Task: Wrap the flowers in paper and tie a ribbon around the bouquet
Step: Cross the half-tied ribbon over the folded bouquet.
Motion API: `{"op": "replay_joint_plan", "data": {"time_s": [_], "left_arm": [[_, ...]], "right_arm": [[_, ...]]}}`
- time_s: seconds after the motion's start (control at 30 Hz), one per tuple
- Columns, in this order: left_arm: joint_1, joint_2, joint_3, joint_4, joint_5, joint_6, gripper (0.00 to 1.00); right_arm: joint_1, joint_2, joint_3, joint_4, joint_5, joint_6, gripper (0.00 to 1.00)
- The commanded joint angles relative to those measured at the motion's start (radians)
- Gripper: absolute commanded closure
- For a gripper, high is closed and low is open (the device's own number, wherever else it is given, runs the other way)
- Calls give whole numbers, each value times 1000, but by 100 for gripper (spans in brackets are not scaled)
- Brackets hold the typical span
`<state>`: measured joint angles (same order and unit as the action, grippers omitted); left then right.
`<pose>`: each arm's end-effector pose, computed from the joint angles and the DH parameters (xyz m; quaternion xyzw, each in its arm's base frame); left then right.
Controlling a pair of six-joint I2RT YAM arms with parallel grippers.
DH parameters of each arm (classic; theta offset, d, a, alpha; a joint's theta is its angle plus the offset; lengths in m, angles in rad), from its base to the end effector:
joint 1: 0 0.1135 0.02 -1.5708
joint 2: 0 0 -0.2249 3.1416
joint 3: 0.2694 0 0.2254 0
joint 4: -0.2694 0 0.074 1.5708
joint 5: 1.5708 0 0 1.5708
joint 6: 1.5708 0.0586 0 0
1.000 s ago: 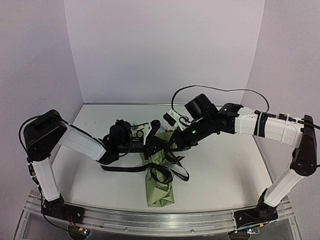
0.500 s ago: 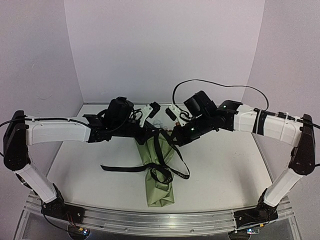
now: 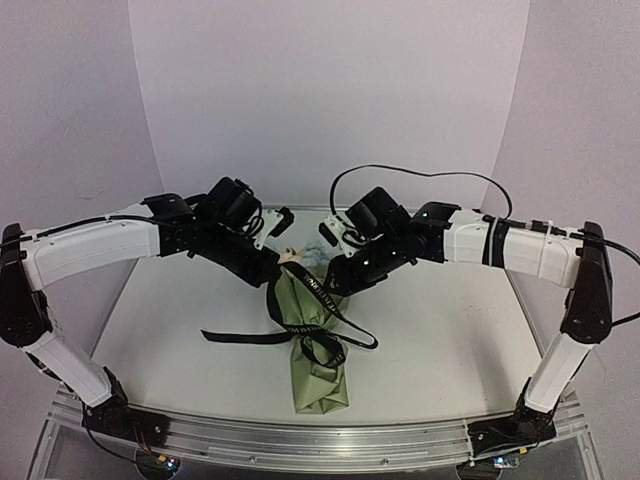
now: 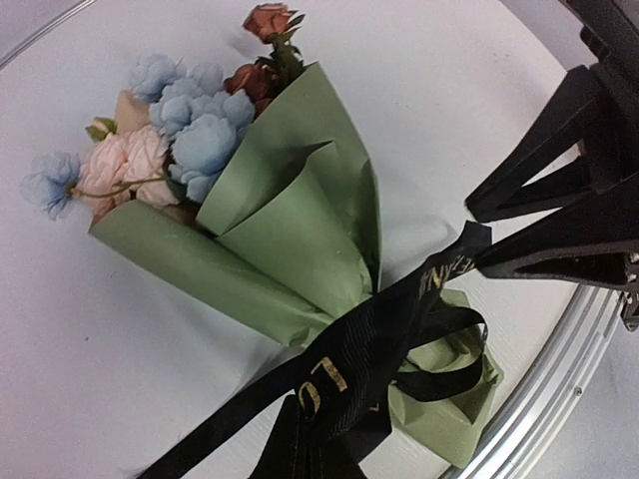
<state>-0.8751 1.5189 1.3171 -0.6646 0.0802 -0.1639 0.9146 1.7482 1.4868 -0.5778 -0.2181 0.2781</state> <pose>0.2008 -0.2479 0.2524 0.3395 0.8744 -0.2038 0.2805 0.2174 0.3031 0.2390 -0.3274 0.8695 0.2838 0.2371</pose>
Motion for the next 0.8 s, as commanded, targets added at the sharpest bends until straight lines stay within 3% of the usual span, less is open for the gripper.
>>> {"op": "replay_joint_plan", "data": {"time_s": [0.0, 0.13, 0.47, 0.77], "left_arm": [[20, 2, 100, -155, -31, -60, 100], [30, 53, 144, -199, 13, -64, 100], [56, 73, 170, -254, 156, -51, 100], [56, 62, 143, -285, 225, -61, 100]], "right_arm": [[15, -19, -16, -85, 105, 55, 53], [44, -96, -93, -98, 153, 117, 41], [172, -110, -245, -62, 216, 270, 43], [187, -46, -278, 54, 192, 388, 44]]}}
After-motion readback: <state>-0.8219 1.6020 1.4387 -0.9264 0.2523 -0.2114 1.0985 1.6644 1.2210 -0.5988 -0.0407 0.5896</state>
